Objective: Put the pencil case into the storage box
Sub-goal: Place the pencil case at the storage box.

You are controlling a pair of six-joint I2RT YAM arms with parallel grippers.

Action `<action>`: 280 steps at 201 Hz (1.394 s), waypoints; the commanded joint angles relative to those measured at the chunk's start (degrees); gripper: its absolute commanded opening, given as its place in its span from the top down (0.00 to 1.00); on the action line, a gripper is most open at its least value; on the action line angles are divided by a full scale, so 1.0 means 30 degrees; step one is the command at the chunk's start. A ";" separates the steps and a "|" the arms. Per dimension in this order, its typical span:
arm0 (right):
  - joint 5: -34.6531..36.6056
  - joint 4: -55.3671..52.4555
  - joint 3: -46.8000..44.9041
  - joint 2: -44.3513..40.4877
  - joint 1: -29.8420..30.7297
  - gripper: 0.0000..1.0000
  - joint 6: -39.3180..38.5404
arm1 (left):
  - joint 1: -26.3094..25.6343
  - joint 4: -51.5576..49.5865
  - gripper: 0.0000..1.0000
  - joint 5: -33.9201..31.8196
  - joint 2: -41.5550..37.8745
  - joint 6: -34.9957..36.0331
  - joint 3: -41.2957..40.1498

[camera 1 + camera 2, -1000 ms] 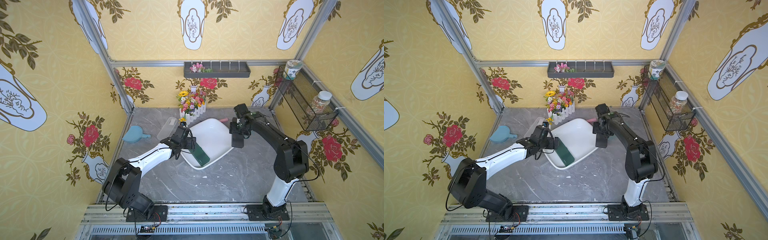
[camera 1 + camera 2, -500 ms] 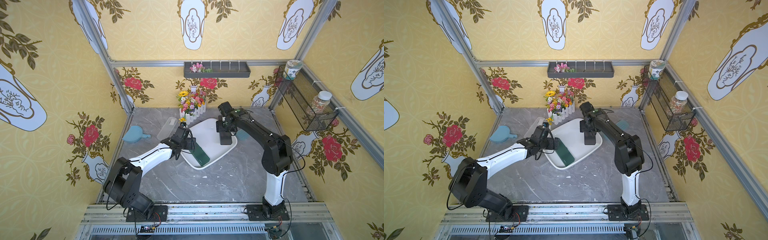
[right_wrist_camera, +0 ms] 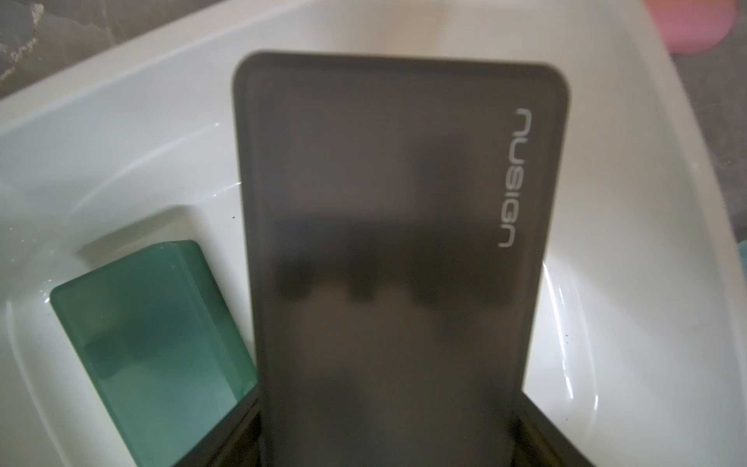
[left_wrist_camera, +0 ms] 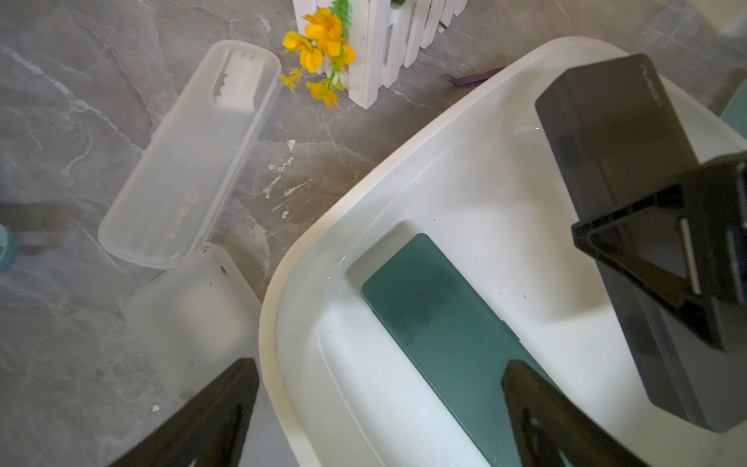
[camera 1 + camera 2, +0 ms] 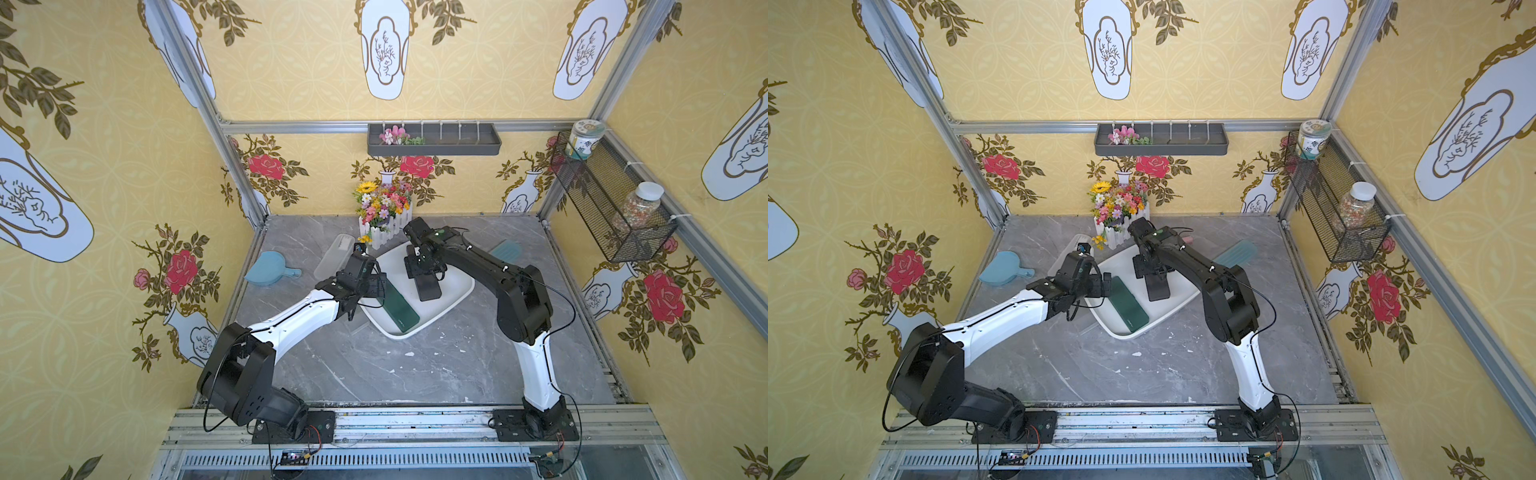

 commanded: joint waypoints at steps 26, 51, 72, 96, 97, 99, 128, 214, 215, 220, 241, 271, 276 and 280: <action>-0.0054 0.0791 -0.0473 0.0423 0.0668 0.22 -0.0909 | 0.0624 0.0607 0.00 -0.0559 -0.0404 -0.0677 -0.0548; -0.0048 0.0825 -0.0706 0.0644 0.0924 0.21 -0.1467 | 0.0825 0.0601 0.00 -0.0576 -0.0289 -0.0762 -0.0585; -0.0100 0.1127 -0.1035 0.0749 0.0964 0.21 -0.2105 | 0.0896 0.0624 0.00 -0.0438 -0.0184 -0.0799 -0.0577; -0.0197 0.1402 -0.1236 0.0866 0.0972 0.21 -0.2648 | 0.0921 0.0608 0.00 -0.0460 -0.0169 -0.0799 -0.0551; -0.0225 0.1406 -0.1239 0.0896 0.0972 0.21 -0.2658 | 0.0917 0.0594 0.00 -0.0459 -0.0173 -0.0799 -0.0551; -0.0232 0.1432 -0.1241 0.0896 0.0972 0.21 -0.2701 | 0.0937 0.0599 0.00 -0.0481 -0.0168 -0.0799 -0.0551; -0.0500 0.1553 -0.1211 0.1038 0.0995 0.21 -0.3361 | 0.0963 0.0566 0.00 -0.0517 -0.0148 -0.0769 -0.0551; -0.0761 0.1737 -0.1406 0.1551 0.1293 0.21 -0.4730 | 0.1079 0.0506 0.00 -0.0581 -0.0088 -0.0850 -0.0669; -0.0771 0.1735 -0.1397 0.1546 0.1294 0.21 -0.4739 | 0.1070 0.0514 0.00 -0.0593 -0.0089 -0.0839 -0.0669; -0.0748 0.1711 -0.1400 0.1638 0.1283 0.21 -0.4815 | 0.1064 0.0519 0.00 -0.0583 -0.0085 -0.0857 -0.0669; -0.0590 0.1480 -0.1220 0.1870 0.1371 0.12 -0.5038 | 0.1078 0.0486 0.00 -0.0563 -0.0098 -0.0857 -0.0727; -0.0513 0.1381 -0.1053 0.1877 0.1523 0.03 -0.5215 | 0.1064 0.0474 0.00 -0.0517 -0.0140 -0.0857 -0.0698; -0.0571 0.1381 -0.1073 0.1841 0.1555 0.03 -0.5244 | 0.1083 0.0465 0.00 -0.0524 -0.0146 -0.0857 -0.0683; -0.0583 0.1403 -0.1094 0.1787 0.1558 0.03 -0.5245 | 0.1068 0.0484 0.00 -0.0517 -0.0160 -0.0857 -0.0690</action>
